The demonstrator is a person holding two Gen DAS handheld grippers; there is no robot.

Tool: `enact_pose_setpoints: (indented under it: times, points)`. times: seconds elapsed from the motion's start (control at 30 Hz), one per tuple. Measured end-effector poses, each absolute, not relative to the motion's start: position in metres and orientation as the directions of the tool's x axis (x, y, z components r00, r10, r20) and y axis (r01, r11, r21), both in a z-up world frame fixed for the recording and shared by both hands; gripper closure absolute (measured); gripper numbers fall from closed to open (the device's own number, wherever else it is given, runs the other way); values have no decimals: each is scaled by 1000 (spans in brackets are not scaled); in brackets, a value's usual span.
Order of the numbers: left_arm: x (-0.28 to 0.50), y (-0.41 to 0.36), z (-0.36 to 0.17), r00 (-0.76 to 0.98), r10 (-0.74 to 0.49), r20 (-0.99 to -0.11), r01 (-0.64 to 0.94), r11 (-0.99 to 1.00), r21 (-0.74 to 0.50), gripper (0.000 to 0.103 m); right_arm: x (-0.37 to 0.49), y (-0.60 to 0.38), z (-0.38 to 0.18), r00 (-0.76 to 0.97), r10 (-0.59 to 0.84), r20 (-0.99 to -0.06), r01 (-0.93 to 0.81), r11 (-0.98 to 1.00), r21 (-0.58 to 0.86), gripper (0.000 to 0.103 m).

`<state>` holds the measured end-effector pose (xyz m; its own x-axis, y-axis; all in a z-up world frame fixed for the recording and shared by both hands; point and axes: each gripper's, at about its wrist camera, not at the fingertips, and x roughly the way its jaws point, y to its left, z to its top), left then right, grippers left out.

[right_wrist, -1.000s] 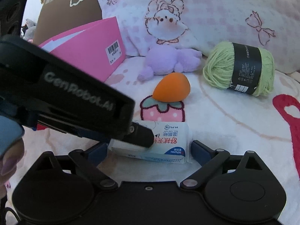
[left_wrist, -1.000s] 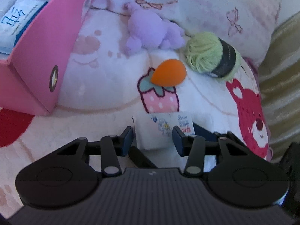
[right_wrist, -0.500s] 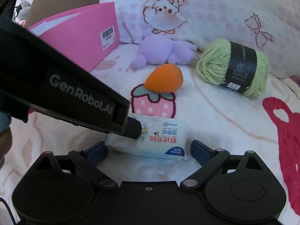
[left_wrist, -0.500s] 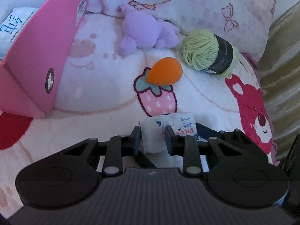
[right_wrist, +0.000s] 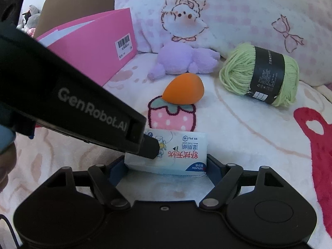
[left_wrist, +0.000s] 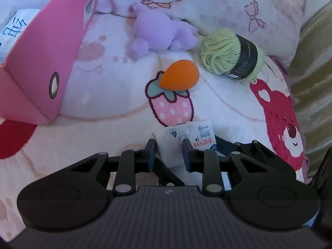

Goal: Organize objects
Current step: 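Lift the tissue pack with the left gripper and carry it over the pink box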

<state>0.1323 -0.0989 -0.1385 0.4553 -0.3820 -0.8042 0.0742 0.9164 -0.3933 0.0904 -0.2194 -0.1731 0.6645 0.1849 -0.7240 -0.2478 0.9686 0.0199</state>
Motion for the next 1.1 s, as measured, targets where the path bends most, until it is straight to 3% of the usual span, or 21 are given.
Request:
enact_pose_setpoints:
  times: [0.63, 0.73, 1.1]
  points:
    - [107, -72, -116, 435, -401, -806, 94, 911, -402, 77, 82, -224, -154, 562, 365, -742, -295, 927, 232, 15]
    - [105, -68, -114, 420, -422, -803, 95, 901, -424, 77, 75, -226, -153, 544, 381, -748, -284, 922, 263, 8]
    - [97, -57, -108, 387, -472, -792, 90, 874, -477, 77, 69, -226, -148, 540, 399, -741, -243, 917, 317, 7]
